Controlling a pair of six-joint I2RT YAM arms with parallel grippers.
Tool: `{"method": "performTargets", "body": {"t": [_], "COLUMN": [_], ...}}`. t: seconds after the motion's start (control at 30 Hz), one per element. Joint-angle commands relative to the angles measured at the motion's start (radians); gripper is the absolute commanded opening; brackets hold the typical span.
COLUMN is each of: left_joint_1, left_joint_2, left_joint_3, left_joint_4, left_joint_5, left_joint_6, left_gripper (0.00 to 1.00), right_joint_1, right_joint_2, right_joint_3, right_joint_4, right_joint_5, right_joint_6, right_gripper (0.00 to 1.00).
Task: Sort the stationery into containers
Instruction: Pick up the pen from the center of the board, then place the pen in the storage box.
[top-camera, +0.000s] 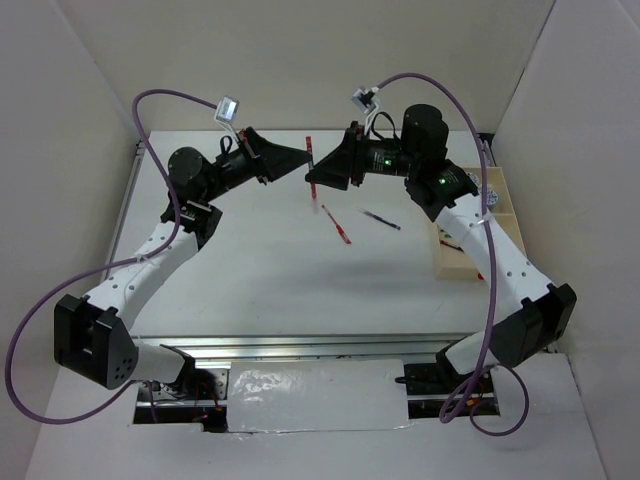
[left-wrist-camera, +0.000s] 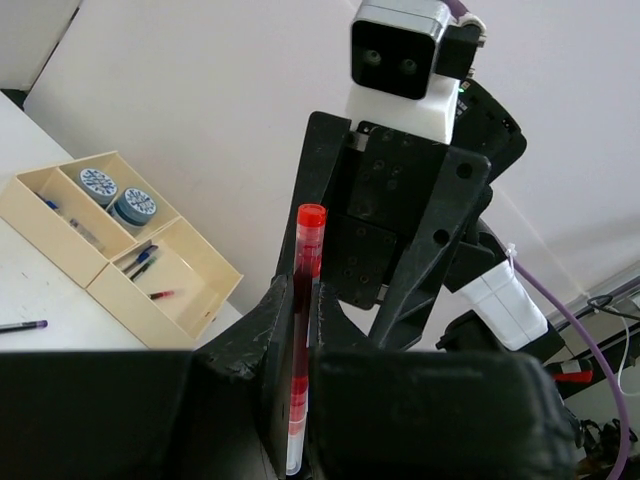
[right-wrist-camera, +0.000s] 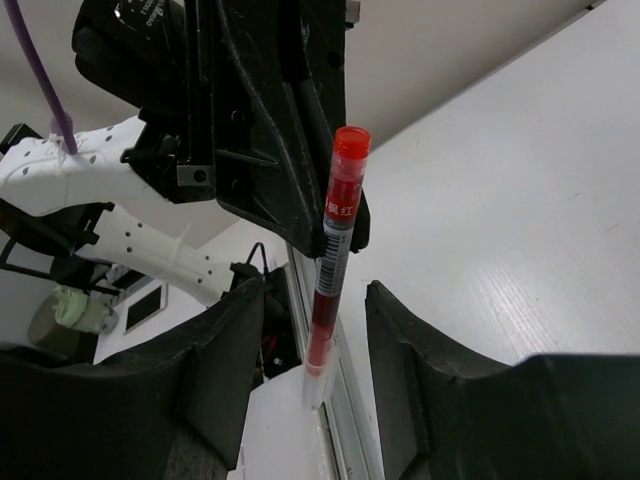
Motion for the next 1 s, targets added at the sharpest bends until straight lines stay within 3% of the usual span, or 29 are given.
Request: {"method": "performTargets", "body": {"t": [0.0, 0.1, 0.17, 0.23, 0.27, 0.3, 0.33, 0.37, 0.43, 0.47, 0.5, 0.53, 0.57, 0.63, 0.67, 0.77, 0.97], "left_joint_1": [-0.006, -0.009, -0.011, -0.009, -0.009, -0.003, 0.009, 0.024, 0.072, 0.087, 0.119, 0.127, 0.13, 0.121, 0.118, 0.093, 0.047], "left_joint_2": [-0.031, -0.031, -0.028, -0.029, -0.031, -0.031, -0.028, -0.028, -0.024, -0.02, -0.015, -0.011, 0.0, 0.014, 0.021, 0.025, 0.038], "left_joint_3": [0.001, 0.001, 0.0, -0.002, -0.005, -0.006, -0.008, -0.002, 0.026, 0.055, 0.072, 0.093, 0.14, 0.178, 0.184, 0.158, 0.132], "left_joint_4": [0.069, 0.07, 0.07, 0.067, 0.064, 0.063, 0.061, 0.028, -0.076, -0.209, -0.279, -0.364, -0.535, -0.664, -0.754, -0.795, -0.786], "left_joint_5": [0.001, 0.006, 0.007, 0.016, 0.022, 0.03, 0.051, 0.064, 0.096, 0.102, 0.102, 0.096, 0.075, 0.032, 0.0, -0.037, -0.057], "left_joint_6": [-0.02, -0.021, -0.023, -0.021, -0.018, -0.011, -0.003, 0.04, 0.127, 0.247, 0.328, 0.417, 0.607, 0.78, 0.883, 0.994, 1.043], "left_gripper": [0.0, 0.0, 0.0, 0.03, 0.15, 0.46, 0.64, 0.98, 0.99, 0.99, 0.99, 0.99, 0.99, 0.99, 0.99, 0.99, 0.99], "right_joint_1": [0.016, 0.016, 0.016, 0.014, 0.014, 0.01, -0.01, -0.023, -0.082, -0.105, -0.134, -0.194, -0.226, -0.297, -0.372, -0.527, -0.636], "right_joint_2": [0.012, 0.018, 0.021, 0.017, 0.012, 0.009, -0.002, -0.006, 0.001, 0.013, 0.026, 0.049, 0.059, 0.076, 0.076, 0.063, 0.058], "right_joint_3": [0.019, 0.022, 0.035, 0.05, 0.056, 0.061, 0.076, 0.091, 0.174, 0.22, 0.301, 0.328, 0.352, 0.343, 0.326, 0.213, -0.006], "right_joint_4": [0.05, 0.029, 0.008, -0.017, -0.034, -0.078, -0.112, -0.215, -0.387, -0.616, -0.732, -0.834, -1.003, -1.103, -1.15, -1.116, -0.944], "right_joint_5": [-0.006, 0.0, 0.0, 0.006, 0.01, 0.014, 0.012, 0.014, 0.027, 0.038, 0.052, 0.116, 0.165, 0.288, 0.41, 0.585, 0.803], "right_joint_6": [-0.017, -0.046, -0.07, -0.093, -0.108, -0.128, -0.18, -0.222, -0.432, -0.574, -0.695, -0.942, -1.068, -1.266, -1.455, -1.72, -2.053], "right_gripper": [0.52, 0.41, 0.26, 0.19, 0.12, 0.08, 0.04, 0.01, 0.0, 0.0, 0.0, 0.0, 0.0, 0.0, 0.0, 0.0, 0.01]}}
